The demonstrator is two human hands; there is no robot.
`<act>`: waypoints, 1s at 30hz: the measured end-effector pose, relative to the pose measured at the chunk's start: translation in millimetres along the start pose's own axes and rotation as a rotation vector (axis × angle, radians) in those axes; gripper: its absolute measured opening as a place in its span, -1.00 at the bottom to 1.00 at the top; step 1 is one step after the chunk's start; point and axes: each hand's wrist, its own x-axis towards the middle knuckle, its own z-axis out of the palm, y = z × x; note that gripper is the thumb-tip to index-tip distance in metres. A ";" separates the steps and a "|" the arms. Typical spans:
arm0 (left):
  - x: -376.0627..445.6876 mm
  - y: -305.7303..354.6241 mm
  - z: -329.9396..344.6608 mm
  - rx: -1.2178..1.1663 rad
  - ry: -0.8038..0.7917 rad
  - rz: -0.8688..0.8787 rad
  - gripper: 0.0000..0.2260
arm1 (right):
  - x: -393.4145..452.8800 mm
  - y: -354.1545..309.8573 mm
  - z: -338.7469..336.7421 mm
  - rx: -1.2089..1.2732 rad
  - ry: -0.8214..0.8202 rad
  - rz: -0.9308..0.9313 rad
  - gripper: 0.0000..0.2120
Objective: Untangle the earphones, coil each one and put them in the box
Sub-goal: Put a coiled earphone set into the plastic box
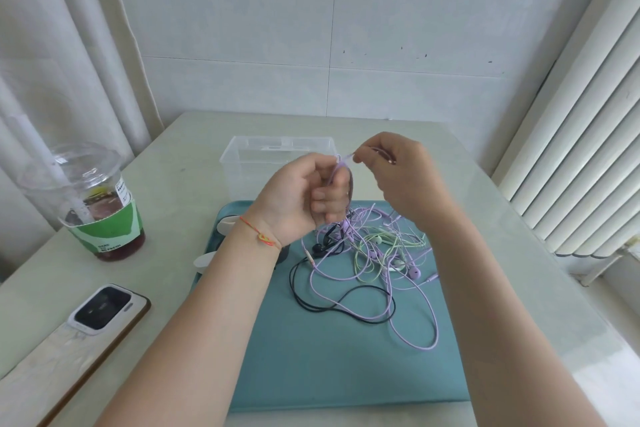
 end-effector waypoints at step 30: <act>1.8 -2.6 -3.8 0.602 0.279 -0.027 -0.65 | -7.2 -6.9 -9.0 -0.147 -0.256 -0.062 -0.94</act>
